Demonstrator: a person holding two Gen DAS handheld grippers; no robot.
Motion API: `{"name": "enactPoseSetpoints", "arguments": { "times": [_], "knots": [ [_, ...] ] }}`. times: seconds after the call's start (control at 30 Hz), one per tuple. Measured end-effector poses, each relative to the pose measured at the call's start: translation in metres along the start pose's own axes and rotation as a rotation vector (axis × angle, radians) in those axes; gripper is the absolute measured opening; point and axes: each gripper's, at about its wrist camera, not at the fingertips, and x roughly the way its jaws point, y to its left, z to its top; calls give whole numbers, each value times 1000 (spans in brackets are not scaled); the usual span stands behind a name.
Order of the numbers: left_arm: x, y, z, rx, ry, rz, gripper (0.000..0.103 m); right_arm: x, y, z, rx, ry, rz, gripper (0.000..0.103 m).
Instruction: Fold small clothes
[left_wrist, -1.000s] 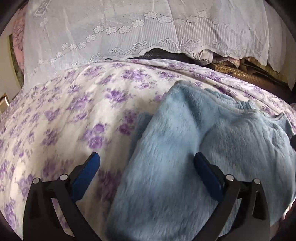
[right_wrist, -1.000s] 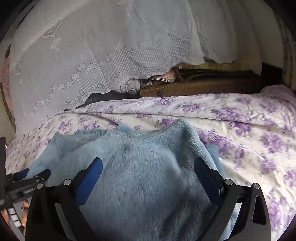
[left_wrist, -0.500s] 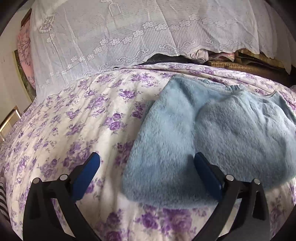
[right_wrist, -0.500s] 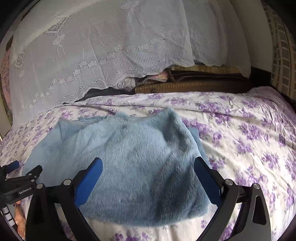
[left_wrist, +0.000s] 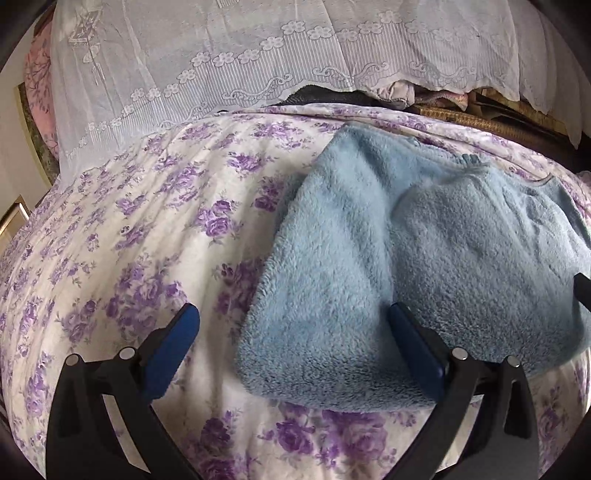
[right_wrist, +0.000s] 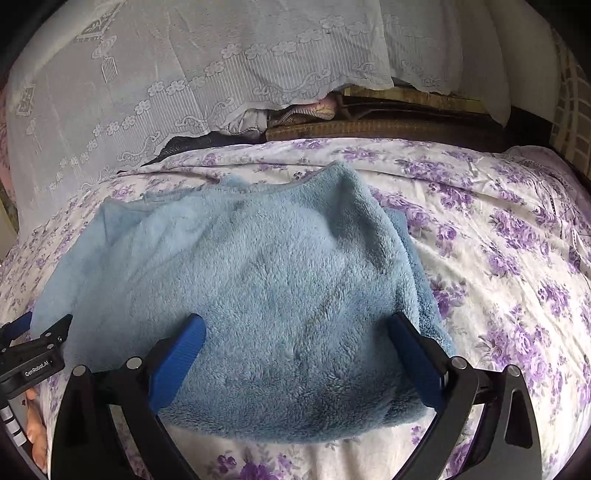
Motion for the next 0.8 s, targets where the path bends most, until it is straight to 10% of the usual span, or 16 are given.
{"name": "enactPoseSetpoints", "arguments": {
  "times": [0.33, 0.5, 0.8],
  "knots": [
    [-31, -5, -1, 18, -143, -24, 99, -30, 9, 0, -36, -150, 34, 100],
    [-5, -24, -2, 109, -22, -18, 99, 9, 23, -1, -110, 65, 16, 100],
    [-1, -17, -1, 74, -1, -54, 99, 7, 22, 0, -96, 53, 33, 100]
  ]
}}
